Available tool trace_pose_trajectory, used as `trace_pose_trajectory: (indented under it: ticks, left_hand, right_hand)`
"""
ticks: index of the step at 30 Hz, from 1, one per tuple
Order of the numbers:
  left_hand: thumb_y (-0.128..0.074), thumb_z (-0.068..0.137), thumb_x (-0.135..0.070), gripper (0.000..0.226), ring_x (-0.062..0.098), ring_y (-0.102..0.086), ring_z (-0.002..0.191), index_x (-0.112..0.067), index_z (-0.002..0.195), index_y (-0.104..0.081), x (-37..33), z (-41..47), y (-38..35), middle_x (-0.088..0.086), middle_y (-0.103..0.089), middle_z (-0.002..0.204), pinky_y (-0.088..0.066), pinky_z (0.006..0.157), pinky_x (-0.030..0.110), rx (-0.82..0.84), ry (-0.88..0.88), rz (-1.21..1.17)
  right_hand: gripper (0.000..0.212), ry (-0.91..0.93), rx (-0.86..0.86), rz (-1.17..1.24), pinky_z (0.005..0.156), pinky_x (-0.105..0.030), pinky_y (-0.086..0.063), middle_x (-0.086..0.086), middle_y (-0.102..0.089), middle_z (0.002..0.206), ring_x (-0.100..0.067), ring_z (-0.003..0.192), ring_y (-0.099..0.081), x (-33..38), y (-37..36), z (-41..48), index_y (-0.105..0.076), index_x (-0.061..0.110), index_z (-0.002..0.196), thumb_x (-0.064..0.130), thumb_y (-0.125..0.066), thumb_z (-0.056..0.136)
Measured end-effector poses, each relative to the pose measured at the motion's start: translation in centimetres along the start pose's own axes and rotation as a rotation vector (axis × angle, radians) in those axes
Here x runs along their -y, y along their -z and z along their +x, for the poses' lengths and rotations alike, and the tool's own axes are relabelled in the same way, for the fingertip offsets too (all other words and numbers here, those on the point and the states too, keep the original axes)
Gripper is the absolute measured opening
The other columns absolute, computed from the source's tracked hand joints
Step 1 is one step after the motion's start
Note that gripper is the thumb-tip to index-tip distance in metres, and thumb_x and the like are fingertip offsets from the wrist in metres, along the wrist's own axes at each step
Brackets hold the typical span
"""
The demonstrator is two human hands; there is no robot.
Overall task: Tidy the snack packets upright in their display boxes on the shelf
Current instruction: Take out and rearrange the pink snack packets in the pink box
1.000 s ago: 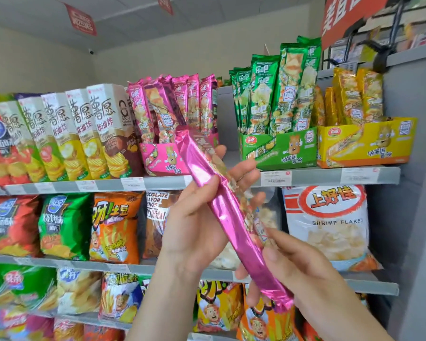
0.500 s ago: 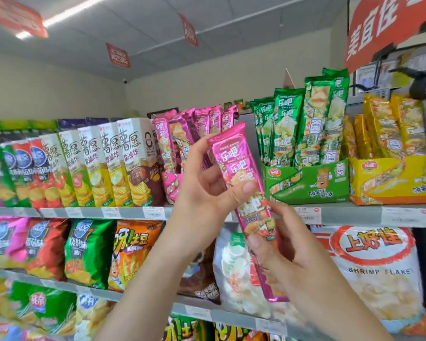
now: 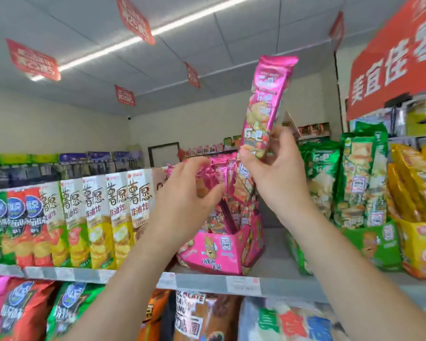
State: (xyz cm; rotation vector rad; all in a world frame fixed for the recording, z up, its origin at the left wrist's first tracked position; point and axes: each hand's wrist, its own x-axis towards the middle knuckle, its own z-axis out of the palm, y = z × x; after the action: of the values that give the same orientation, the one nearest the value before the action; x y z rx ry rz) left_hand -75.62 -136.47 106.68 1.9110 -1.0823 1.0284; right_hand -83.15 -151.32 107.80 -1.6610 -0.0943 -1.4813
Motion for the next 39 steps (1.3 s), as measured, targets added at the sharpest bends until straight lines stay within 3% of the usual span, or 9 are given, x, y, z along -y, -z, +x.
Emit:
trace_pose_trajectory:
  ticks: [5,11,14,17,20,23,26,30,39]
  left_hand:
    - [-0.062,0.086,-0.031,0.041,-0.003,-0.051,0.071,-0.028,0.126,-0.053,1.4,0.7,-0.6,-0.017,-0.051,0.076,-0.035,0.064,0.007,0.017,-0.02,-0.051]
    - [-0.063,0.086,-0.028,0.06,-0.001,-0.056,0.082,-0.028,0.141,-0.041,1.8,1.4,-1.1,-0.019,-0.059,0.106,-0.037,0.072,0.009,0.02,-0.036,-0.129]
    - [-0.06,0.084,-0.041,0.069,0.001,-0.054,0.071,-0.038,0.146,-0.031,1.5,1.7,-1.2,-0.02,-0.055,0.115,-0.04,0.069,0.014,0.037,-0.034,-0.2]
    - [-0.059,0.082,-0.052,0.067,-0.004,-0.051,0.089,-0.04,0.144,-0.037,1.3,2.3,-1.5,-0.015,-0.05,0.123,-0.036,0.08,0.006,0.05,-0.033,-0.137]
    - [-0.062,0.08,-0.05,0.049,-0.005,-0.053,0.1,-0.038,0.127,-0.055,0.8,2.4,-1.8,-0.015,-0.052,0.116,-0.039,0.086,0.007,0.047,-0.02,-0.111]
    - [-0.063,0.077,-0.049,0.037,0.004,-0.06,0.092,-0.037,0.112,-0.063,0.3,2.1,-1.9,-0.016,-0.057,0.102,-0.05,0.082,0.026,0.015,-0.011,-0.145]
    - [-0.067,0.077,-0.043,0.027,-0.001,-0.059,0.084,-0.042,0.103,-0.06,0.3,1.7,-2.0,-0.014,-0.058,0.095,-0.046,0.078,0.02,-0.022,-0.016,-0.187]
    - [-0.068,0.077,-0.042,0.03,-0.001,-0.058,0.089,-0.044,0.105,-0.057,0.4,1.3,-2.1,-0.014,-0.057,0.098,-0.046,0.079,0.018,-0.015,0.002,-0.212]
    - [-0.069,0.081,-0.041,0.033,-0.002,-0.058,0.084,-0.041,0.112,-0.058,0.8,1.1,-2.1,-0.016,-0.06,0.1,-0.043,0.072,0.008,-0.013,0.007,-0.178]
  right_hand:
    - [0.032,-0.005,0.091,-0.232,0.065,-0.016,-0.046,0.017,-0.063,0.084,-0.002,0.077,-0.059,-3.2,-2.4,-0.4,-0.048,0.025,0.107,0.024,-0.071,0.085]
    - [0.013,-0.288,0.597,-0.423,0.06,-0.034,-0.041,0.006,-0.056,0.083,-0.015,0.073,-0.055,-4.7,-2.4,-1.1,-0.043,0.023,0.099,0.035,-0.047,0.096]
    - [0.025,-0.275,0.681,-0.435,0.06,-0.032,-0.033,0.008,-0.048,0.079,-0.017,0.077,-0.051,-4.4,-2.1,-1.3,-0.043,0.025,0.077,0.036,-0.037,0.099]
    - [0.031,-0.265,0.724,-0.482,0.076,-0.039,-0.045,0.0,-0.063,0.095,-0.022,0.092,-0.059,-3.9,-1.5,-1.7,-0.059,0.019,0.093,0.038,-0.035,0.098]
    - [0.038,-0.292,0.704,-0.457,0.087,-0.042,-0.044,-0.011,-0.066,0.107,-0.027,0.103,-0.059,-4.1,-0.6,-1.8,-0.063,0.008,0.103,0.036,-0.038,0.098]
    - [0.035,-0.212,0.451,-0.429,0.068,-0.035,-0.046,-0.008,-0.066,0.083,-0.024,0.081,-0.062,-4.7,-0.2,-1.5,-0.063,0.009,0.088,0.037,-0.044,0.098]
    - [0.026,-0.09,0.165,-0.61,0.052,-0.019,-0.034,0.007,-0.054,0.084,-0.007,0.069,-0.052,-5.2,-0.6,-0.7,-0.05,0.019,0.112,0.04,-0.052,0.096]
    - [0.062,-0.231,0.266,-0.788,0.041,-0.027,-0.029,0.001,-0.057,0.074,-0.014,0.055,-0.052,-6.3,-1.9,0.4,-0.024,0.007,0.139,0.037,-0.057,0.095]
    - [0.027,-0.115,0.149,-0.896,0.055,-0.029,-0.043,-0.002,-0.068,0.088,-0.028,0.08,-0.067,-6.6,-2.7,0.7,-0.055,0.017,0.099,0.04,-0.064,0.089]
